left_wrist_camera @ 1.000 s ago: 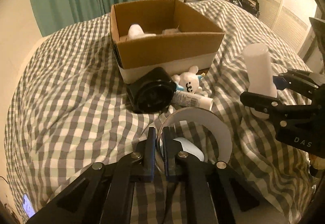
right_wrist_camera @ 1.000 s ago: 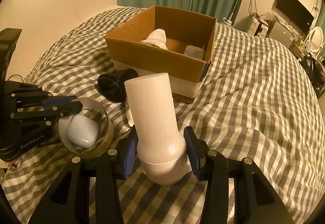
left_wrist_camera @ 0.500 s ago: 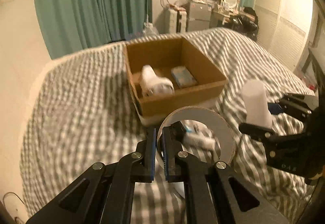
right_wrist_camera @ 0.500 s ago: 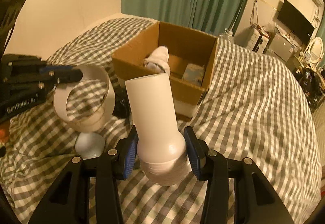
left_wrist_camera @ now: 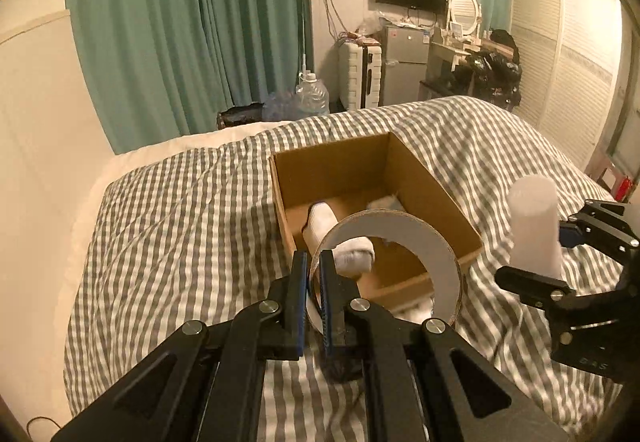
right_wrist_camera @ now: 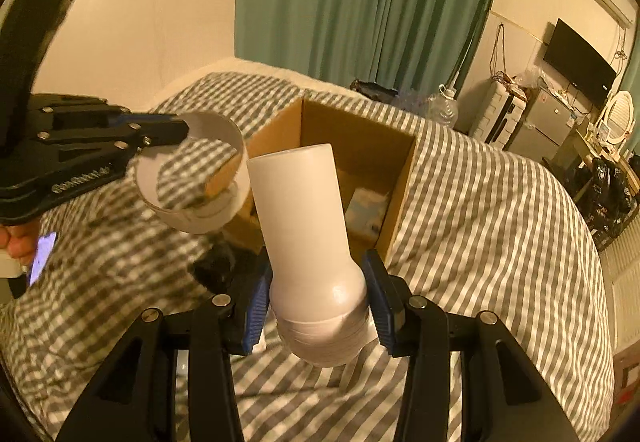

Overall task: Organize objects
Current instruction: 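Carry hair dryer and tape roll into the box and open both tools, then withdraw both tools from the box back toward the remaining items, then grasp the white tube with the right tool while the left tool grasps the black nozzle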

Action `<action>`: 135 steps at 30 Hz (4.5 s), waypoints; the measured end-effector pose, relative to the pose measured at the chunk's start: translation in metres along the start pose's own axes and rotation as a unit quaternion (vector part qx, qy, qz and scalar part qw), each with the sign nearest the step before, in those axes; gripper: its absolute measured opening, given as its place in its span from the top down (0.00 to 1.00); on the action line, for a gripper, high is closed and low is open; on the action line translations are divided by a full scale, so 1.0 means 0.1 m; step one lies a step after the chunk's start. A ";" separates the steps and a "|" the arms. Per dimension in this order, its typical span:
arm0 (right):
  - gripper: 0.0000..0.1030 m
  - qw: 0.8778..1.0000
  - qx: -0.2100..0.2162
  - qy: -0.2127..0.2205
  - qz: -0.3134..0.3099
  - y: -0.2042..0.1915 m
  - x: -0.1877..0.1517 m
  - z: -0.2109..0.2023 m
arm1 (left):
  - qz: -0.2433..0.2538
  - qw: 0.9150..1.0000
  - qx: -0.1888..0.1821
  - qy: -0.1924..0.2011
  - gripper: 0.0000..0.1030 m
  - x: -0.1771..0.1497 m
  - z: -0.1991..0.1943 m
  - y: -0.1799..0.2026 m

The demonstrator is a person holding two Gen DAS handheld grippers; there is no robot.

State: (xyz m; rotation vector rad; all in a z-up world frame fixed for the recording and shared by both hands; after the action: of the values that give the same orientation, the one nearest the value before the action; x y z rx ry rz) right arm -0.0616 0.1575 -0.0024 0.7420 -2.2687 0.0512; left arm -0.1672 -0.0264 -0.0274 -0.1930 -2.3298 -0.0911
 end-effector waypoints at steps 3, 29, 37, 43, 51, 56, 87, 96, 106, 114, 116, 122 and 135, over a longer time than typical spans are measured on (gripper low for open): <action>0.57 1.000 -0.002 0.010 0.005 0.11 0.17 0.02 | 0.001 1.000 0.005 0.001 0.95 0.16 0.13 -0.02; 0.58 0.994 0.054 -0.038 0.084 0.70 0.75 1.55 | 0.022 0.998 0.033 -0.049 0.95 0.84 1.70 0.00; 0.57 0.994 0.058 -0.039 0.089 0.69 0.69 1.64 | 0.039 0.998 0.024 -0.050 0.94 0.79 1.83 0.12; 0.44 0.994 0.056 -0.022 0.090 0.66 0.70 1.44 | 0.050 0.996 0.022 -0.065 0.71 0.74 1.70 0.18; 0.36 0.995 0.038 0.015 0.091 0.69 0.76 0.84 | 0.021 0.999 0.015 -0.048 0.25 0.72 1.14 0.05; 0.30 0.996 0.020 0.034 0.083 0.70 0.82 0.47 | 0.017 0.999 0.019 -0.029 0.17 0.74 0.76 0.03; 0.08 0.999 -0.014 0.018 0.043 0.13 0.15 -0.06 | -0.024 0.996 0.086 -0.005 0.04 -0.33 -0.16 -0.25; 0.08 0.997 0.014 -0.058 0.051 -0.08 -0.32 0.57 | -0.007 0.996 0.077 -0.054 0.04 -0.87 0.33 -0.01; 0.15 0.993 0.045 -0.105 0.030 -0.35 -0.62 0.95 | -0.010 0.992 0.077 -0.101 0.04 -1.14 0.67 -0.04; 0.58 0.989 0.067 -0.130 0.002 -0.55 -0.67 1.14 | -0.020 0.990 0.084 -0.113 0.04 -1.16 0.75 -0.10; 0.72 0.988 0.078 -0.132 -0.003 -0.58 -0.69 1.16 | -0.025 0.990 0.085 -0.114 0.04 -1.15 0.75 -0.12; 0.76 0.990 0.086 -0.115 -0.001 -0.52 -0.72 0.99 | -0.018 0.989 0.085 -0.120 0.04 -1.16 0.78 -0.08; 0.76 0.991 0.072 -0.106 0.030 -0.23 -0.90 0.65 | 0.010 0.992 0.033 -0.120 0.17 -1.05 1.01 0.20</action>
State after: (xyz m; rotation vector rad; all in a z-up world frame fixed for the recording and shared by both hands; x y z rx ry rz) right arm -0.0404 0.1664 -0.1132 0.7851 -2.5101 0.1734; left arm -0.1639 -0.0056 -0.1727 -0.2035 -2.5650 0.0196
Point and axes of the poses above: each gripper's, at about its wrist camera, not at the fingertips, and z roughly the way its jaws point, y to its right, x to its top, the point moved 1 cm from there along z, roughly the way its jaws point, and after that the axes turned 4 degrees about -z, right-handed, at the moved point
